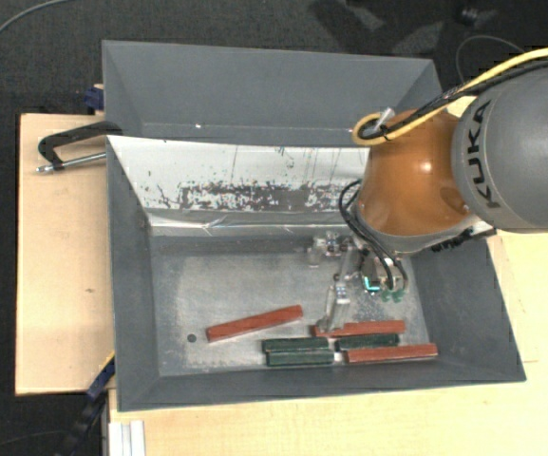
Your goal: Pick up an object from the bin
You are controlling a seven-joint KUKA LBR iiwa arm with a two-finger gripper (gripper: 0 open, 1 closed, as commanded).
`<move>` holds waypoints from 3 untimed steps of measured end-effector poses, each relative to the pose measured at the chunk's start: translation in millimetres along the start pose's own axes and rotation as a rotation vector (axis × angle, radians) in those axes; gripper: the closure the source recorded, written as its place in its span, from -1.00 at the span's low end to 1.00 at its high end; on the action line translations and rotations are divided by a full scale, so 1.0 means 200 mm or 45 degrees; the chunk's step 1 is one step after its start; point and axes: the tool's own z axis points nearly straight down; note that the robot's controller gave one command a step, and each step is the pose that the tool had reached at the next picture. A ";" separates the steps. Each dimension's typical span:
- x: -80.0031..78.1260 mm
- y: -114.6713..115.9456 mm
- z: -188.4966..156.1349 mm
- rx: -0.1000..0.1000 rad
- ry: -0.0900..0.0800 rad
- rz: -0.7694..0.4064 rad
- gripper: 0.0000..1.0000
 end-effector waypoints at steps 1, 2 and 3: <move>0.11 0.24 0.37 -0.001 0.002 -0.071 -1.00; 0.09 0.23 0.34 0.000 -0.011 -0.065 1.00; 0.01 0.28 -0.37 0.001 -0.024 -0.370 1.00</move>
Offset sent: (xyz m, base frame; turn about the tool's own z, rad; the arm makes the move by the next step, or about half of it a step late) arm -0.0196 0.0440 -0.0703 -0.0503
